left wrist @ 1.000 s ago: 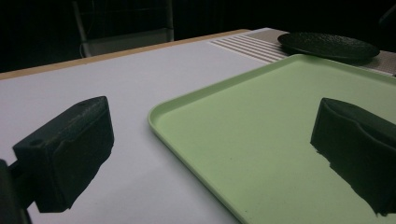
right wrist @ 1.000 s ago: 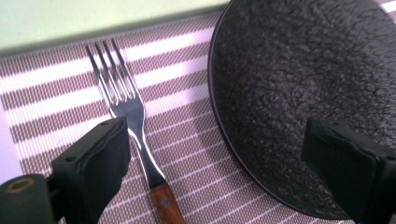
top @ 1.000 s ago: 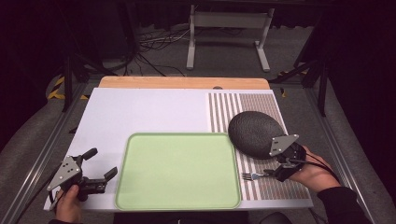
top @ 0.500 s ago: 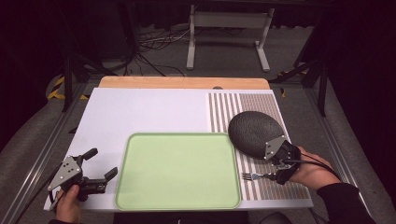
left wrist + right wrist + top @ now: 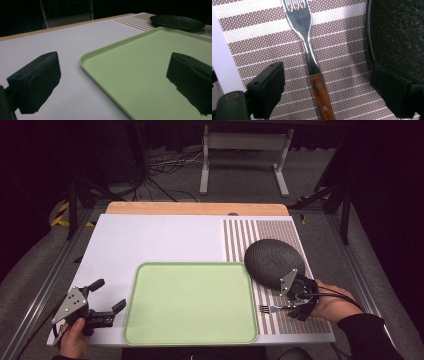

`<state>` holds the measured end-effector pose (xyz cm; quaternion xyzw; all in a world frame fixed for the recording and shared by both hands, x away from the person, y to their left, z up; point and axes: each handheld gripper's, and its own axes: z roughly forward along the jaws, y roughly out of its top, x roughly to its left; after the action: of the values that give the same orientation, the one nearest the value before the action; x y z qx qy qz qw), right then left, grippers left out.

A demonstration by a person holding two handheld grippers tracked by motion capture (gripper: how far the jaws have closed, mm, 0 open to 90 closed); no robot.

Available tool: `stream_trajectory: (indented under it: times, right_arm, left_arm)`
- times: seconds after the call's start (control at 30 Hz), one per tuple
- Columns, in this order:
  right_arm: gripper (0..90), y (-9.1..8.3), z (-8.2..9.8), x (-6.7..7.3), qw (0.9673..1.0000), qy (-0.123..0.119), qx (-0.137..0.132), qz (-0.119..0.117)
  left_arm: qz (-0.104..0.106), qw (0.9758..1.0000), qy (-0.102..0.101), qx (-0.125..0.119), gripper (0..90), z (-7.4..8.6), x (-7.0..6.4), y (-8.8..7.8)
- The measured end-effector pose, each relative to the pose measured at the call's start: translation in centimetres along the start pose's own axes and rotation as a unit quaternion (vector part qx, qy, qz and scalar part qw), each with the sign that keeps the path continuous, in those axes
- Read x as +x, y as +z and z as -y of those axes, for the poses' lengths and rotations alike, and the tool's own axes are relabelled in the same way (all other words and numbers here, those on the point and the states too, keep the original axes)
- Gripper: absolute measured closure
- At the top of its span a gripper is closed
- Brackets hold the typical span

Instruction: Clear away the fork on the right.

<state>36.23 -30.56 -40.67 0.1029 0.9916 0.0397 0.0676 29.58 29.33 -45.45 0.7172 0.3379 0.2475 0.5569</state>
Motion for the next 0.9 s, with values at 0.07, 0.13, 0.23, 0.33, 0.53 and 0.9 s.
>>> stream_trajectory:
  times: [0.07, 0.13, 0.23, 0.33, 0.53, 0.9]
  right_arm:
    - [20.2, 0.0, 0.0, 0.1, 1.0000, -0.003, -0.001, -0.006]
    - [27.7, 0.1, -0.1, 0.2, 0.9998, -0.017, -0.003, -0.009]
    - [39.1, 0.4, 0.2, 0.2, 0.9998, -0.010, 0.006, -0.016]
    - [44.9, 0.5, 0.4, 0.1, 0.9996, -0.011, 0.012, -0.025]
    - [64.4, 0.5, 1.0, -0.1, 0.9992, -0.023, 0.022, -0.023]
    - [76.6, 0.5, 0.9, -0.2, 0.9964, -0.062, 0.031, -0.048]
  left_arm:
    - [0.001, 1.0000, 0.000, 0.002, 0.1, 0.0, 0.0, 0.0]
    - [0.001, 1.0000, 0.000, 0.002, 0.1, 0.0, 0.0, 0.0]
    - [0.002, 1.0000, 0.000, 0.003, 0.1, 0.0, 0.0, 0.1]
    - [0.001, 1.0000, 0.000, 0.002, 0.1, 0.0, 0.0, 0.1]
    - [0.002, 1.0000, -0.002, 0.006, 0.1, 0.0, 0.0, 0.1]
    - [0.003, 1.0000, -0.002, 0.002, 0.1, 0.0, 0.0, 0.1]
